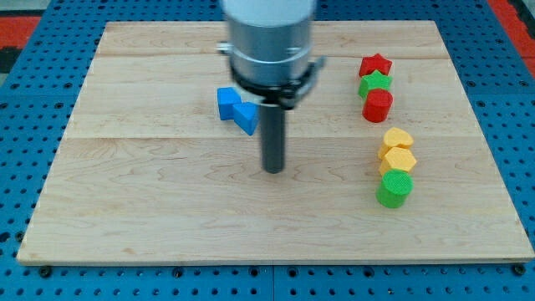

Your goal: Move the red circle diagonally to the blue cube

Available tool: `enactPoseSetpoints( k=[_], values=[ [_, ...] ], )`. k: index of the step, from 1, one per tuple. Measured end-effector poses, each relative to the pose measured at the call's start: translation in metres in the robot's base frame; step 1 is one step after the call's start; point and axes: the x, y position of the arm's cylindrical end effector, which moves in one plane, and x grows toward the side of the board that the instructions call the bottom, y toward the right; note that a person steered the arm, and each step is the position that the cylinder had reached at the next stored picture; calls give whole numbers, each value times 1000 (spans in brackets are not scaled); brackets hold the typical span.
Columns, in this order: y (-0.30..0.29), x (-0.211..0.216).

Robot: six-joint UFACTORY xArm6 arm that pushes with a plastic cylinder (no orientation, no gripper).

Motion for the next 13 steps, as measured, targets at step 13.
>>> enactPoseSetpoints(
  k=[13],
  values=[
    [-10,-109]
  ],
)
